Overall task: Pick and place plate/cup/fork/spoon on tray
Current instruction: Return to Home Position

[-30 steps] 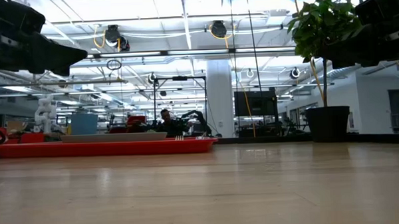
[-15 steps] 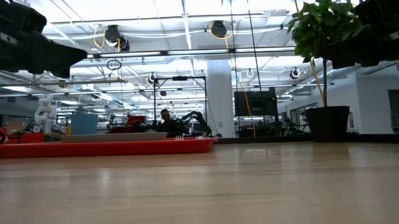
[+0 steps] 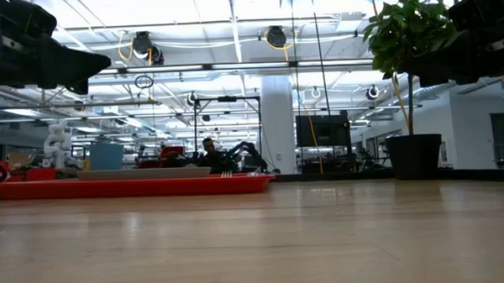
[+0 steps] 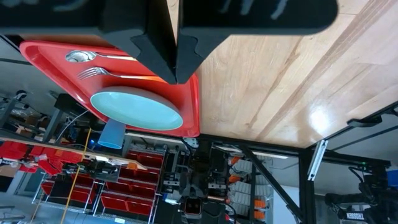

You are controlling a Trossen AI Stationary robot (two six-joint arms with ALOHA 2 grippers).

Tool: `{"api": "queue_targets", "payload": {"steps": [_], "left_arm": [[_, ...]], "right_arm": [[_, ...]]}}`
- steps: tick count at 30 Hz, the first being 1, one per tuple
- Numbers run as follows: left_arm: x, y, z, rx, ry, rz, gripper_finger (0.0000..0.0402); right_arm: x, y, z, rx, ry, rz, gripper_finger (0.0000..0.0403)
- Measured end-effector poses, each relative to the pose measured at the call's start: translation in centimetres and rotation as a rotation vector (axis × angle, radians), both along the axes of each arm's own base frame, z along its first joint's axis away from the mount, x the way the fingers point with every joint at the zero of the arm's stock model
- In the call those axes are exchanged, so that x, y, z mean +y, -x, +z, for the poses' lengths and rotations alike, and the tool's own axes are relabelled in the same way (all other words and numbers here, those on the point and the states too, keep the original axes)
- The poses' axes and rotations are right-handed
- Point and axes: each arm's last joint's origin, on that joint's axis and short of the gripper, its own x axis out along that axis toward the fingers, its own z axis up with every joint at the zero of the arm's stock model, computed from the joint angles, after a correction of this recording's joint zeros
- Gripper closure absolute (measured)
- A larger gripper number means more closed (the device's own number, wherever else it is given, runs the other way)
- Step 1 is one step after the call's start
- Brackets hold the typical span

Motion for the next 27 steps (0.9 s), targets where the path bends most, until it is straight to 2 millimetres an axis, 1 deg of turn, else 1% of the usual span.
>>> {"api": "queue_targets", "payload": {"steps": [4, 8, 13, 20, 27], "left_arm": [[-0.01, 0.0, 0.1, -0.01, -0.027, 0.0, 0.0372], [-0.04, 0.0, 0.0, 0.001, -0.052, -0.012, 0.0395], [-0.06, 0.0, -0.39, 0.042, -0.046, -0.02, 0.0398], [-0.04, -0.01, -0.39, 0.043, -0.049, -0.015, 0.0395], [-0.03, 0.0, -0.38, 0.043, -0.026, -0.013, 0.0382]], "right_arm": [[0.0, 0.0, 0.0, 0.0, 0.0, 0.0, 0.0403], [0.0, 0.0, 0.0, 0.0, 0.0, 0.0, 0.0403], [0.0, 0.0, 0.0, 0.0, 0.0, 0.0, 0.0403], [0.0, 0.0, 0.0, 0.0, 0.0, 0.0, 0.0403], [0.0, 0.0, 0.0, 0.0, 0.0, 0.0, 0.0403]]}}
